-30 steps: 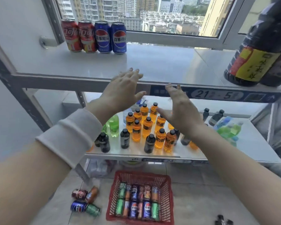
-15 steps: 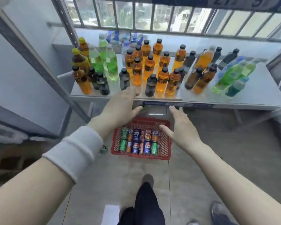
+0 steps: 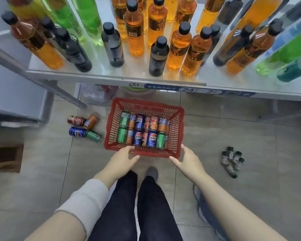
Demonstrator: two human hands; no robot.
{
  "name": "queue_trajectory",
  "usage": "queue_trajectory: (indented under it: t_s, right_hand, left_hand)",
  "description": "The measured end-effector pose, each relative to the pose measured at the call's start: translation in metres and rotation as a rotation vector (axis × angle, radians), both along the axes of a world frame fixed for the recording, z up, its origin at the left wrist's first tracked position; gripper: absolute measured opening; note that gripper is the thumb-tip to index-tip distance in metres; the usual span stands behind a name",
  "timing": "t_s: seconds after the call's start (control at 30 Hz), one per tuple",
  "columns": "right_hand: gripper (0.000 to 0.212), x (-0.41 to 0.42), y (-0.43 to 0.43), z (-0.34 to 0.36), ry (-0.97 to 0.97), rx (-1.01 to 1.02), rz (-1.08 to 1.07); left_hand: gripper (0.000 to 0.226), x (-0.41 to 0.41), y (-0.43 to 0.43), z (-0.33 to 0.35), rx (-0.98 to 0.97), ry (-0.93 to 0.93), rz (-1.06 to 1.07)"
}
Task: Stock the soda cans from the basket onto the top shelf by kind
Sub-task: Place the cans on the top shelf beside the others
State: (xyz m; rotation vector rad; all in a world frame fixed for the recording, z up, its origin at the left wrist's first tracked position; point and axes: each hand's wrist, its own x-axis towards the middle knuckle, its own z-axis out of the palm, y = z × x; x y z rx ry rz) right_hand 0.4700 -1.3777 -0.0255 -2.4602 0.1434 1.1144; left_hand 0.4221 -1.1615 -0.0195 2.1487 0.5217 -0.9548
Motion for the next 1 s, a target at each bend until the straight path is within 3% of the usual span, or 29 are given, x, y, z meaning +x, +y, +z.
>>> queue_trajectory:
  t_s: [0.17,0.37,0.57,0.63,0.77,0.9,1.0]
  right_hand:
    - [0.077,0.038,0.015,-0.071,0.066,0.067,-0.117]
    - [0.064,0.081,0.023,-0.219,0.107,0.072,-0.240]
    - [0.060,0.121,0.033,-0.363,0.072,0.076,-0.224]
    - [0.069,0.140,0.045,-0.396,0.050,0.034,-0.132]
    - [0.073,0.173,0.071,-0.441,-0.105,-0.052,0.129]
    - [0.081,0.180,0.096,-0.457,-0.246,-0.307,0.450]
    - [0.084,0.182,0.109,-0.461,-0.276,-0.393,0.487]
  left_hand:
    - [0.048,0.020,0.008,-0.068,-0.044,0.095,0.003]
    - [0.050,0.066,0.009,-0.238,-0.098,0.145,0.023]
    - [0.057,0.094,-0.007,-0.400,-0.209,0.278,0.021]
    - [0.062,0.099,-0.014,-0.437,-0.199,0.292,-0.041]
    - [0.111,0.101,-0.029,-0.497,-0.159,0.166,-0.027]
    - [0.099,0.098,-0.041,-0.515,-0.066,0.083,0.096]
    - [0.098,0.098,-0.046,-0.518,-0.046,0.080,0.096]
